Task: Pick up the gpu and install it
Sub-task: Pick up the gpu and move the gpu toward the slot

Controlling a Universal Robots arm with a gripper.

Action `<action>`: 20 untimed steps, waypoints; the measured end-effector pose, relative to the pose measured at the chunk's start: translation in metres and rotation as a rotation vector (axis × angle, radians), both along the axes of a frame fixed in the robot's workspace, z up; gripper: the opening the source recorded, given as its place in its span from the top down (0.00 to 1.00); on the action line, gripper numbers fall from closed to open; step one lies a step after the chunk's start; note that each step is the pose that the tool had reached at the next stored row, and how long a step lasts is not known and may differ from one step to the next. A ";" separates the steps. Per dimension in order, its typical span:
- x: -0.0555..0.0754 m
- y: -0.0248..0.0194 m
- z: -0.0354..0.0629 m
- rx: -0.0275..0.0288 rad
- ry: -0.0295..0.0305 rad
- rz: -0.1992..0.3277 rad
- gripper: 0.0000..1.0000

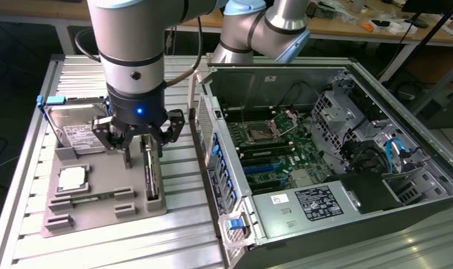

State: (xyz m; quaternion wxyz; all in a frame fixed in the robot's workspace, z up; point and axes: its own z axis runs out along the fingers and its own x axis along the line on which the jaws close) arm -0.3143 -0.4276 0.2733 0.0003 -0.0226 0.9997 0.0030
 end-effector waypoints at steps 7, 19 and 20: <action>0.000 -0.0049 -0.0125 0.0000 0.0000 0.000 0.40; 0.007 -0.0060 -0.0237 0.0000 0.0001 0.000 0.40; 0.007 -0.0060 -0.0237 0.0000 0.0001 0.000 0.40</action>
